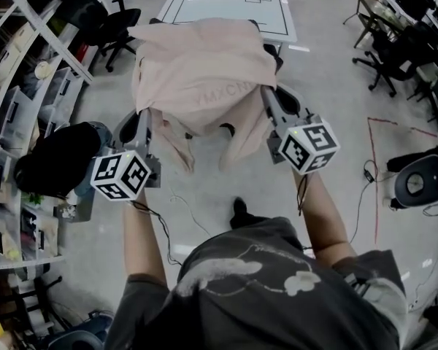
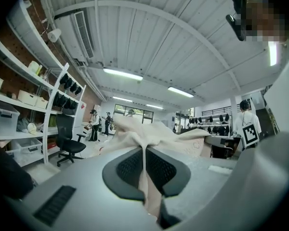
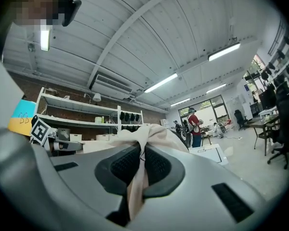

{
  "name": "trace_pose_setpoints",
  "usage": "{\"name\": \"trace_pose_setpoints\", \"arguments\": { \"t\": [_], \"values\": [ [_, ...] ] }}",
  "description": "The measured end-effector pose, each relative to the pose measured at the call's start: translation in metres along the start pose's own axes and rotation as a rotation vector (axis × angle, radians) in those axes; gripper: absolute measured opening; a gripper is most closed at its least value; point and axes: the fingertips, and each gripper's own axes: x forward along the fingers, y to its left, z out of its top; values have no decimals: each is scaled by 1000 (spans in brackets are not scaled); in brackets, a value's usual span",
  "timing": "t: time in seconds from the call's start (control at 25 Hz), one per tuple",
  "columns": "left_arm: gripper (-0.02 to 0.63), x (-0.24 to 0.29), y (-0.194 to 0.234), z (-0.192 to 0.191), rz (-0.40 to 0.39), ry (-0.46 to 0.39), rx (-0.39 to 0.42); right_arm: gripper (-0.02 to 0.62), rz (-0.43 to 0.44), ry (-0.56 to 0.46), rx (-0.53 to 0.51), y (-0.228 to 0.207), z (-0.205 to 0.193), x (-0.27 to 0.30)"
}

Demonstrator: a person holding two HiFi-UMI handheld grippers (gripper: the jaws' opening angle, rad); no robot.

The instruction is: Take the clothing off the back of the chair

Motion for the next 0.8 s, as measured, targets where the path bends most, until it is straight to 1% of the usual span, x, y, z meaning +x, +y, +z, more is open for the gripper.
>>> {"name": "trace_pose_setpoints", "arguments": {
  "t": [0.16,0.48,0.8],
  "values": [
    [0,-22,-3,0,-9,-6,-22,2,-14,19,-2,14,-1,-19],
    [0,-65,-16,-18,-27,24,-55,2,-23,50,-3,43,-7,-53],
    [0,-108,-31,-24,-24,14,-53,1,-48,59,-22,67,-13,-88]
  ]
}}
